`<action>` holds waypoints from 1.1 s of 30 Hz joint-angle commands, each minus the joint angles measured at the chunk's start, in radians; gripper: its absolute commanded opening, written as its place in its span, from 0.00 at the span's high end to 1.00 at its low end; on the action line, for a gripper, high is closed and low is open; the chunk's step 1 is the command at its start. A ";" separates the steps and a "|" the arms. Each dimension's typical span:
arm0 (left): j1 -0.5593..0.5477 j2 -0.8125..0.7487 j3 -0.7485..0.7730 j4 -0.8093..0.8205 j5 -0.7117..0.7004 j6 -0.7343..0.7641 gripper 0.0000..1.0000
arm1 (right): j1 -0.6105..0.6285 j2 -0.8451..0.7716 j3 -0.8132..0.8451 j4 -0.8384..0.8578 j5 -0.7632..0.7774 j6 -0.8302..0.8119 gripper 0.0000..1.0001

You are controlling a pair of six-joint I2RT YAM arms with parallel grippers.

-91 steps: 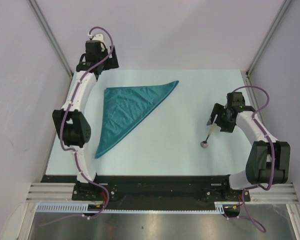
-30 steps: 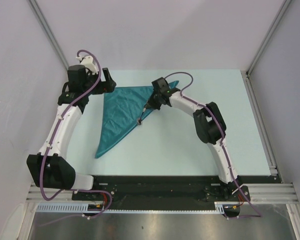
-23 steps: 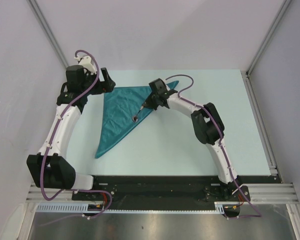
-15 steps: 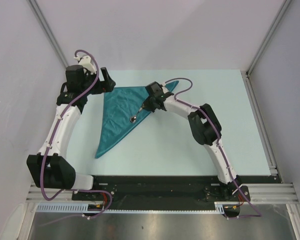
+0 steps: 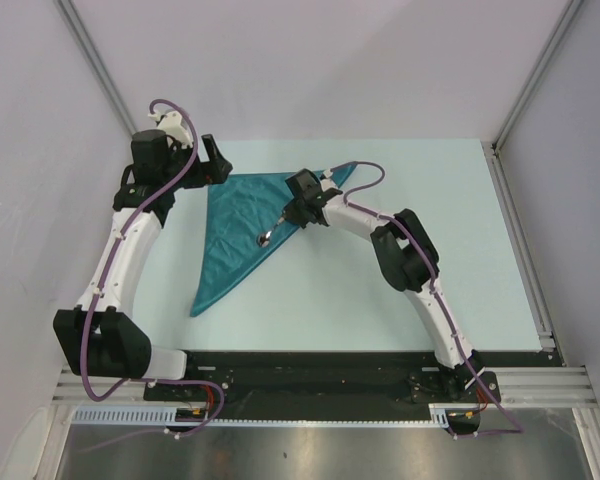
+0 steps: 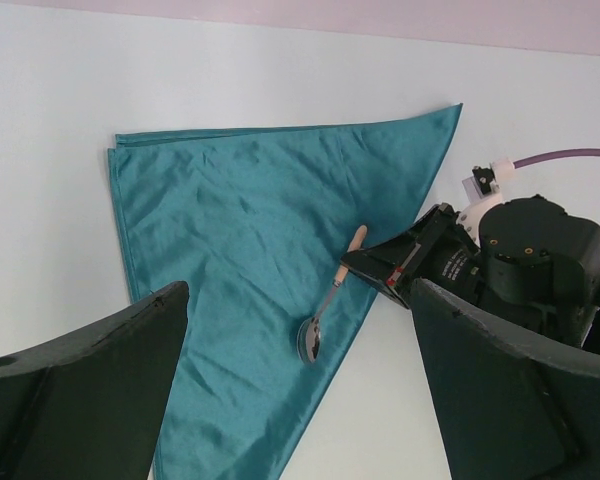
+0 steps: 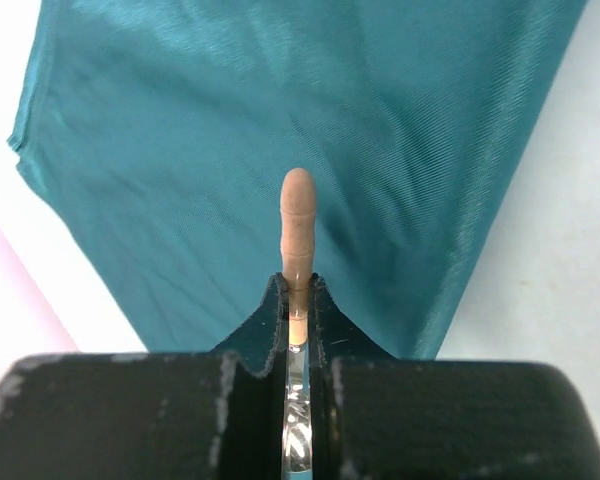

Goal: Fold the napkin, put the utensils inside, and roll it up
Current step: Place the utensil onto the napkin

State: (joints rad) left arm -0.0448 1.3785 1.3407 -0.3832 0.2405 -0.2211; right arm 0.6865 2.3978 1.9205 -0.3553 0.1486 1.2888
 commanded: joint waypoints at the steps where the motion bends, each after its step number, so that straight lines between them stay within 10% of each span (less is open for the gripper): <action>1: 0.010 -0.026 -0.002 0.024 0.019 -0.017 0.04 | 0.005 0.027 0.037 0.012 0.051 0.032 1.00; 6: 0.011 -0.025 0.000 0.027 0.023 -0.018 0.04 | 0.004 0.037 0.038 0.030 0.043 0.033 0.96; 15: 0.020 -0.019 -0.002 0.024 0.023 -0.017 0.04 | 0.001 0.012 0.046 0.053 0.009 -0.014 0.41; 33: 0.023 -0.013 -0.003 0.027 0.029 -0.021 0.03 | -0.321 -0.269 -0.290 0.283 -0.369 -0.545 0.39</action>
State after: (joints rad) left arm -0.0303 1.3785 1.3403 -0.3832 0.2485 -0.2283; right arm 0.4847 2.1422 1.6646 -0.1318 -0.0750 0.8829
